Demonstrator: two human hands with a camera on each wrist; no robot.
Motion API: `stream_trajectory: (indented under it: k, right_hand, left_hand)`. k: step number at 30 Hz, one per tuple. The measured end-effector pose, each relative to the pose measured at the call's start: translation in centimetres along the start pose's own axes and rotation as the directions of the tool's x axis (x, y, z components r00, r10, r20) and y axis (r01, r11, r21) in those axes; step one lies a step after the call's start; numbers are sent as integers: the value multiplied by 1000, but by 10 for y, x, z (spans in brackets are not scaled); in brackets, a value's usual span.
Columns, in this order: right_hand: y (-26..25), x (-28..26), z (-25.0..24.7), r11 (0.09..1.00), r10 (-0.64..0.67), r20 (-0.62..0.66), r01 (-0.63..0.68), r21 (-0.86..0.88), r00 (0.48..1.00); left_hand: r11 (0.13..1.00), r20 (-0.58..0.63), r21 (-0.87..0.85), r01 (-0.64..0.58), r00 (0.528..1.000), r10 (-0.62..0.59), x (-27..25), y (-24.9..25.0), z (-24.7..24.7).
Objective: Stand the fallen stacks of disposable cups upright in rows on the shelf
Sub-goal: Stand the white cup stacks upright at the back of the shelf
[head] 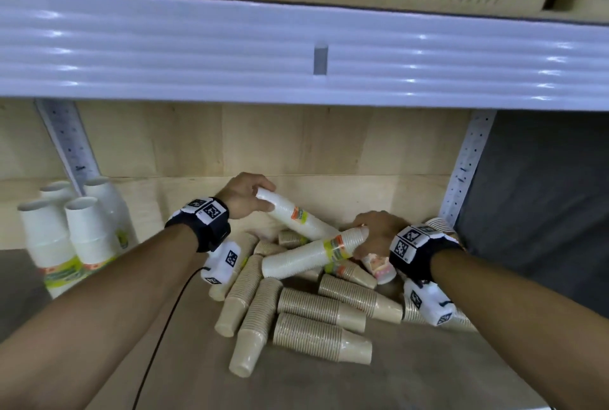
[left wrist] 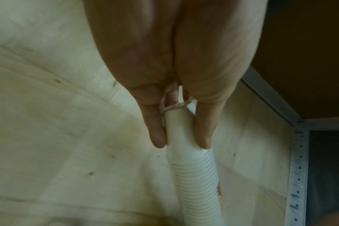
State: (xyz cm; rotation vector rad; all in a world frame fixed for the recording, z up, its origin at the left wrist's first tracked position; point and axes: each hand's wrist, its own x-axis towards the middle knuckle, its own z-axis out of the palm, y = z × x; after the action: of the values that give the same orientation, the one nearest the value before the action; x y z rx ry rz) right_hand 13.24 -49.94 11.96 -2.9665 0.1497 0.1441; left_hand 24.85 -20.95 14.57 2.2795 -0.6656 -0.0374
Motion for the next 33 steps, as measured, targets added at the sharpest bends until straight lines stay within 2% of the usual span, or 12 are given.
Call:
stream_trajectory:
  k: [5,10,14,17,24,33]
  right_hand:
    - [-31,-29,-36,1000,-20,-57,20,-4,998]
    - [-69,-43,-65,983,-177,-111,181,28,978]
    - [-105,-50,-87,955,-259,-176,279,99,950]
    - [-137,-54,-99,927,-330,-214,359,112,919]
    - [-208,-68,-106,852,-463,-268,507,128,845]
    - [-294,-83,-78,753,-614,-203,643,141,763]
  left_hand:
    - [997,-115,-36,-67,991,62,-18,36,-25]
    - [998,-227,-27,-55,973,48,-48,70,-60]
    - [993,-288,114,-37,955,69,-78,89,-97]
    - [978,-272,209,0,960,58,-103,98,-126]
    - [929,-210,319,190,970,-126,-162,102,-166]
    - [881,-184,292,371,926,-329,-230,60,-190]
